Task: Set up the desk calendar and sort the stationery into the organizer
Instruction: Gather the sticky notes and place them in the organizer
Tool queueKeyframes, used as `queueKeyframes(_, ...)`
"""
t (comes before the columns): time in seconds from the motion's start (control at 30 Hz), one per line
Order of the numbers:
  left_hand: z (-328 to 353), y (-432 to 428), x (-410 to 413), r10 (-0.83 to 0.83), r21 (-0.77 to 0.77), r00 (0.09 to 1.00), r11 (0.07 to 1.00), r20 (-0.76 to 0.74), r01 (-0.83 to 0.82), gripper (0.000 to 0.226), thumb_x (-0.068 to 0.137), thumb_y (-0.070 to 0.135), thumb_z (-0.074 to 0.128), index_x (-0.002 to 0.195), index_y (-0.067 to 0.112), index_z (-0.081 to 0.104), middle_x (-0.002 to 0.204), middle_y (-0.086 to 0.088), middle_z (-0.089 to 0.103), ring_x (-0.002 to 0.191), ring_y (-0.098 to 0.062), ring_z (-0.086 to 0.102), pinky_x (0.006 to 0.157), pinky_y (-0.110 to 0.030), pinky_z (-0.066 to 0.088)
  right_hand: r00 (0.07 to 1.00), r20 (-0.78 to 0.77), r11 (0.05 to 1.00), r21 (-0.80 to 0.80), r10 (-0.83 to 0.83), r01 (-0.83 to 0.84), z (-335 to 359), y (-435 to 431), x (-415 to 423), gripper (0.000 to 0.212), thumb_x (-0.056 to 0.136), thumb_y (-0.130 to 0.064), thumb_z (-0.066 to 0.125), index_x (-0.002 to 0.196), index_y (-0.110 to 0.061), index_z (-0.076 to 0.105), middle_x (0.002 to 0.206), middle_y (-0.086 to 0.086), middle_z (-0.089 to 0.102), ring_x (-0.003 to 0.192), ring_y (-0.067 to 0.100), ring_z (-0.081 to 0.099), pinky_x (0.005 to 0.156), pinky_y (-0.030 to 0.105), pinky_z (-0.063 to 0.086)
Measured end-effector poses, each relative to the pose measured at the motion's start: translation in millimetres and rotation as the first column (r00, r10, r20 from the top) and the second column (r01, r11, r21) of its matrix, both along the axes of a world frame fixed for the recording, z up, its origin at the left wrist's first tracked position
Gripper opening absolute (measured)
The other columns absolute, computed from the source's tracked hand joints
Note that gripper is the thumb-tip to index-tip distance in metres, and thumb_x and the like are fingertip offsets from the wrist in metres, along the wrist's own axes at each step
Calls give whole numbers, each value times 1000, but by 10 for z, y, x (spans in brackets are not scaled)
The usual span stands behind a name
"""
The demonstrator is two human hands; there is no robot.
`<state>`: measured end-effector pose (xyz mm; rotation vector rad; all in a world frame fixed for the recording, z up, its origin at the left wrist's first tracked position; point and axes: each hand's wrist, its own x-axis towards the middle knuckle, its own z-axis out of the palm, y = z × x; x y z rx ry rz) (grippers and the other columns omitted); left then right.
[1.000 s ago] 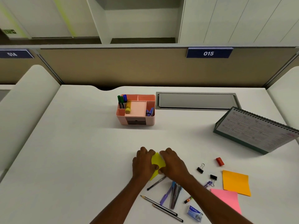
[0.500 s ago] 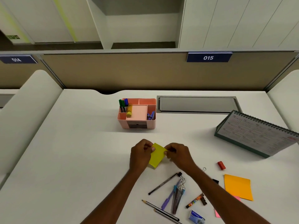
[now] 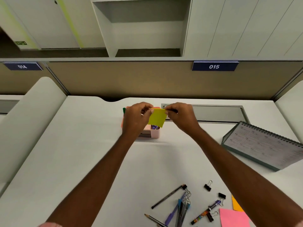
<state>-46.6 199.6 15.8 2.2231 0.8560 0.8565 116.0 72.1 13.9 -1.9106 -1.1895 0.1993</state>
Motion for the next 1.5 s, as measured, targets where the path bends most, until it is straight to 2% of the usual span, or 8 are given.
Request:
queueKeyframes(0.13, 98, 244, 157, 7, 75, 1000, 997, 1, -7, 11, 90, 25, 77, 99, 21, 80, 89, 8, 78, 77, -6, 71, 75, -33, 60, 991, 126, 999, 18, 37, -40, 114, 280, 129, 11, 88, -7, 73, 94, -7, 82, 85, 5, 79, 71, 14, 69, 72, 33, 58)
queueKeyframes(0.3, 137, 451, 311, 18, 124, 995, 992, -96, -6, 4, 88, 18, 78, 91, 18, 81, 91, 4, 78, 79, -12, 69, 77, -36, 59, 984, 175, 1000, -9, 21, -19, 52, 533, 262, 12, 91, -7, 70, 96, -9, 81, 93, 5, 79, 82, 17, 70, 78, 37, 60)
queueKeyframes(0.47, 97, 551, 387, 77, 219, 975, 975, -208, -30, 7, 91, 25, 74, 93, 24, 81, 97, 5, 76, 82, -15, 67, 70, -30, 53, 985, 173, 999, -32, -5, 11, -70, 698, 337, 10, 91, -9, 70, 93, -12, 80, 89, 3, 78, 78, 17, 69, 74, 39, 61)
queueKeyframes(0.67, -21, 663, 446, 106, 302, 951, 953, -291, -14, 12, 95, 25, 70, 98, 20, 80, 100, 2, 75, 87, -18, 66, 69, -25, 42, 989, 149, 998, -49, -21, 29, -210, 840, 345, 9, 89, -8, 71, 91, -12, 80, 88, 3, 79, 78, 18, 70, 74, 35, 60)
queueKeyframes(0.83, -131, 696, 456, 116, 313, 937, 950, -330, -7, 12, 96, 21, 67, 97, 19, 79, 99, -1, 74, 90, -22, 65, 74, -36, 54, 985, 166, 998, -51, -38, 47, -370, 863, 322, 10, 91, -13, 70, 89, -16, 79, 88, -1, 78, 76, 16, 70, 72, 36, 61)
queueKeyframes(1.1, -147, 792, 447, 151, 374, 933, 927, -326, -20, 8, 94, 15, 68, 93, 17, 76, 95, -3, 73, 87, -25, 64, 73, -40, 55, 986, 158, 998, -23, -62, 66, -399, 967, 303, 11, 93, -19, 70, 98, -18, 79, 91, -1, 79, 75, 17, 70, 70, 34, 60)
queueKeyframes(1.33, -288, 831, 487, 122, 346, 897, 937, -424, 36, 14, 98, 20, 63, 102, 16, 76, 103, -4, 72, 93, -21, 63, 75, -34, 53, 984, 160, 973, -201, -84, 116, -478, 943, 286, 13, 96, -23, 64, 97, -21, 78, 94, -2, 78, 84, 20, 70, 70, 32, 57)
queueKeyframes(1.5, -441, 818, 591, 107, 308, 783, 945, -613, 113, 19, 96, 27, 69, 111, 18, 77, 109, -5, 69, 97, -23, 61, 74, -30, 48, 975, 215, 948, -297, -51, 115, -608, 911, 309, 13, 94, -23, 69, 100, -19, 79, 112, 2, 70, 107, 20, 60, 72, 30, 48)
